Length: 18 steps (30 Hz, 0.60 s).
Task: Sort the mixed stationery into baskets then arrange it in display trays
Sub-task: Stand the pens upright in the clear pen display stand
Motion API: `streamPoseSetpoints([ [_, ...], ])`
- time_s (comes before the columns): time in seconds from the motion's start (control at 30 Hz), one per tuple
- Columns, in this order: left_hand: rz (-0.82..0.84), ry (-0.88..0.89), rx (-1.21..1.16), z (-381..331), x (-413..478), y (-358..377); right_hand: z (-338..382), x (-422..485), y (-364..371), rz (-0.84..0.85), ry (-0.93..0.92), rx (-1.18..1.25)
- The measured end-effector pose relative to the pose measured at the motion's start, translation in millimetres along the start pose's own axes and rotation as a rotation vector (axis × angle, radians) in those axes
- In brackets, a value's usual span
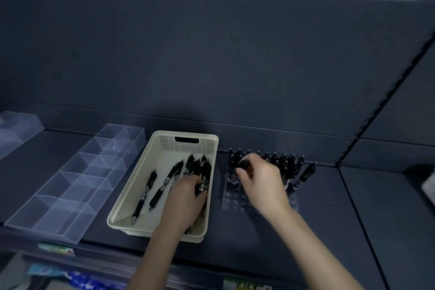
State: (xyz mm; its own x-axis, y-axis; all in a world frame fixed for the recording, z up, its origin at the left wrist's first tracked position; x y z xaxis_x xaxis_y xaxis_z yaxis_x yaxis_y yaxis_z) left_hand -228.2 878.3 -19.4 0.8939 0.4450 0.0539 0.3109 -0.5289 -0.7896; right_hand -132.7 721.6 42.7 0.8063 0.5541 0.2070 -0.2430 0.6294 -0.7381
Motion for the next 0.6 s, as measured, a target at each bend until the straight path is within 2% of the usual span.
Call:
streamPoseSetpoints([
  [0.17, 0.062, -0.025, 0.107, 7, 7, 5, 1, 2, 19, 0.105, 0.004, -0.107],
  [0.37, 0.054, -0.063, 0.096, 12, 14, 7, -4, 2, 23, 0.106, 0.051, -0.121],
  [0.6, 0.047, -0.033, 0.104, 11, 14, 9, 6, 3, 24, 0.164, 0.013, -0.206],
])
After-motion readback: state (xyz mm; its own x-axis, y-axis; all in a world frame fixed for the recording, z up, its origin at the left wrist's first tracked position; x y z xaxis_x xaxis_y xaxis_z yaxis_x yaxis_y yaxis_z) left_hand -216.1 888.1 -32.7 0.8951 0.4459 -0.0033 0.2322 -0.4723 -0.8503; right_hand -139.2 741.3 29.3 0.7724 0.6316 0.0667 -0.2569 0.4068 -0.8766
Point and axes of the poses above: each hand's wrist, its own x-axis towards the middle knuckle, its own y-axis out of the palm, z = x × y, the point moved 5 cm from there along x, towards the middle knuckle, and after that the axes turned 7 degrees about z, right-handed, at the moved point
